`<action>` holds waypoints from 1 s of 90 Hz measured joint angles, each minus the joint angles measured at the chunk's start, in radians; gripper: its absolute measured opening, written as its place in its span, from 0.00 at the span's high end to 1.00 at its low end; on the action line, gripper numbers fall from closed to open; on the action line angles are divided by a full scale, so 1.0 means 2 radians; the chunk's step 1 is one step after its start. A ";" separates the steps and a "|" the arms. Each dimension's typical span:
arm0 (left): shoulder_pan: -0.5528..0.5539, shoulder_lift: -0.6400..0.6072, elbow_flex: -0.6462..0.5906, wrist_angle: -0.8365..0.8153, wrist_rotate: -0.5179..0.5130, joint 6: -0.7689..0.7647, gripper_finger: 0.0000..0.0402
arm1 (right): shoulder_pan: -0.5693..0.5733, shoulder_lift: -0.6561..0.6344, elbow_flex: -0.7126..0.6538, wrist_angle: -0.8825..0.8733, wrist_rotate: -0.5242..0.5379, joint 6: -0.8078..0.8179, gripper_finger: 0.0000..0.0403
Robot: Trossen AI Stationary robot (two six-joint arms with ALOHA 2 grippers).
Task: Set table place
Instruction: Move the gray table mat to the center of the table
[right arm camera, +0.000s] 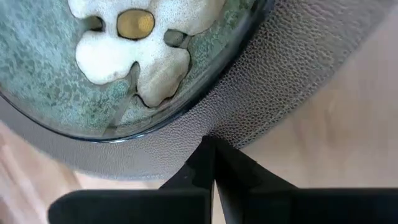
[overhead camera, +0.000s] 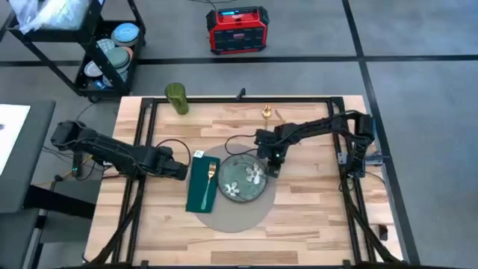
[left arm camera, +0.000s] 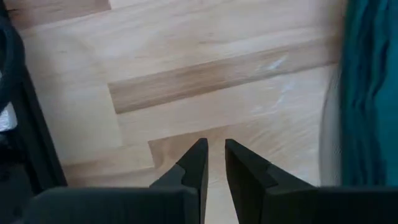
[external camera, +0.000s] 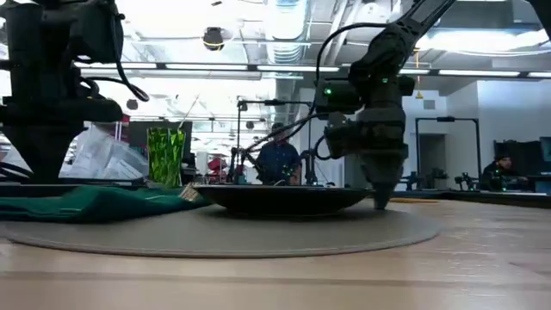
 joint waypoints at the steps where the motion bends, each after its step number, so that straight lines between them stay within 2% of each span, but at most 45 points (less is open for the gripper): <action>1: 0.000 0.000 0.000 0.002 0.000 -0.001 0.91 | 0.000 0.000 -0.001 -0.005 -0.001 0.000 1.00; 16: 0.000 0.000 0.000 0.034 -0.008 0.010 0.91 | -0.001 -0.003 -0.015 -0.068 -0.003 0.003 1.00; 33: 0.007 0.002 0.000 0.106 -0.062 0.077 0.95 | -0.001 -0.006 -0.016 -0.069 0.010 0.000 1.00; 48: 0.030 0.038 0.000 0.196 -0.080 0.169 0.99 | -0.018 -0.009 -0.015 -0.078 0.039 -0.033 1.00; 58: 0.045 0.086 0.001 0.242 -0.072 0.212 1.00 | -0.030 -0.010 -0.007 -0.089 0.090 -0.063 1.00; 67: 0.055 0.135 0.001 0.287 -0.049 0.219 1.00 | -0.037 -0.011 0.004 -0.096 0.122 -0.109 1.00; 74: 0.056 0.167 0.002 0.311 -0.037 0.217 1.00 | -0.036 -0.008 0.018 -0.102 0.149 -0.114 1.00; 90: 0.051 0.188 0.014 0.302 -0.034 0.180 1.00 | -0.004 -0.006 0.032 -0.103 0.176 -0.102 1.00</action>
